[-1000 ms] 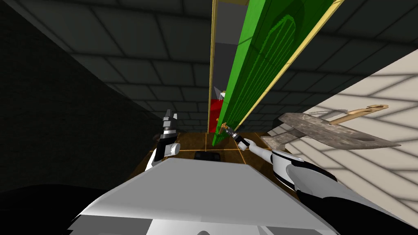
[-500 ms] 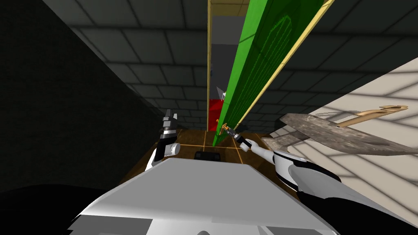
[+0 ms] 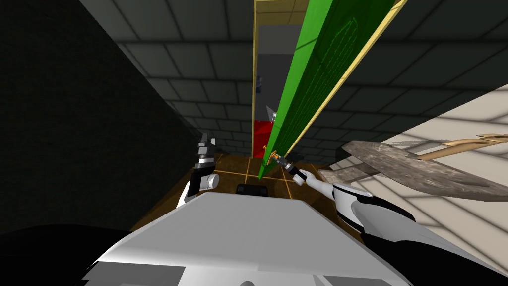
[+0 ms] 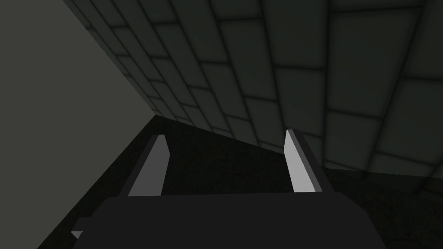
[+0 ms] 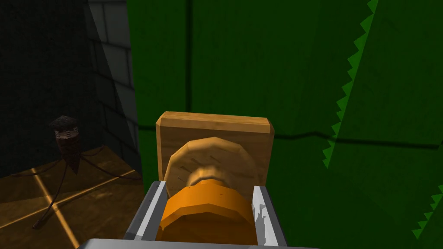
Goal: Pull the door open
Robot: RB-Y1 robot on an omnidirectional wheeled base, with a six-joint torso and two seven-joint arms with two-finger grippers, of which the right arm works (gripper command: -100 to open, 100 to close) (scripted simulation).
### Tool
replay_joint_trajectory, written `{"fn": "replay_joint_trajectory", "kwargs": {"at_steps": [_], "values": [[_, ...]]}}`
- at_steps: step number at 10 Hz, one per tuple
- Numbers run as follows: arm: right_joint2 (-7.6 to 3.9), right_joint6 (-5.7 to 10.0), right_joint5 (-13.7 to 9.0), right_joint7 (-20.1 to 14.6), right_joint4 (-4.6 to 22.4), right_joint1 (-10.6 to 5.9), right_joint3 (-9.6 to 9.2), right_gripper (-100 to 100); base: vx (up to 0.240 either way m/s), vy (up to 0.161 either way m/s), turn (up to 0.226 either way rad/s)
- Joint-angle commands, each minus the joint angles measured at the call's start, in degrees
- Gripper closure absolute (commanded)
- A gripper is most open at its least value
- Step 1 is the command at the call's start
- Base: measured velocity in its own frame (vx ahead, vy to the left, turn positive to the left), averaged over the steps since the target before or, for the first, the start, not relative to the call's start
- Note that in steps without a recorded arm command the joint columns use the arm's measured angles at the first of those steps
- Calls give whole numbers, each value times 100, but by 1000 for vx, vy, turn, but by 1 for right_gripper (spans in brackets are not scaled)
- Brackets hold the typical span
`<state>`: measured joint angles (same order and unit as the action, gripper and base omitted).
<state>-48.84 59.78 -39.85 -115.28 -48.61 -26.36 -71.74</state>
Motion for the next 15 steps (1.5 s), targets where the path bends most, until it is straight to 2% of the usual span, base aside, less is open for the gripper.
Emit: {"fn": "replay_joint_trajectory", "kwargs": {"at_steps": [1, 7, 8, 9, 10, 11, 15], "values": [[-37, 132, 25, -64, 62, -4, -62, 100, -149, -201, 185], [-124, 526, 105, -263, 273, -22, -260, 100, -131, -171, 138], [-97, 475, 104, -238, 259, -11, -254, 100, -50, -62, 29], [-113, 658, 185, -286, 337, -2, -325, 100, -21, -20, -59], [-120, 727, 215, -304, 367, 0, -350, 100, -20, -18, -66], [-136, 898, 290, -348, 441, 5, -412, 100, -17, -15, -76], [-175, 1313, 472, -456, 621, 17, -562, 100, -16, -28, -57]]}}
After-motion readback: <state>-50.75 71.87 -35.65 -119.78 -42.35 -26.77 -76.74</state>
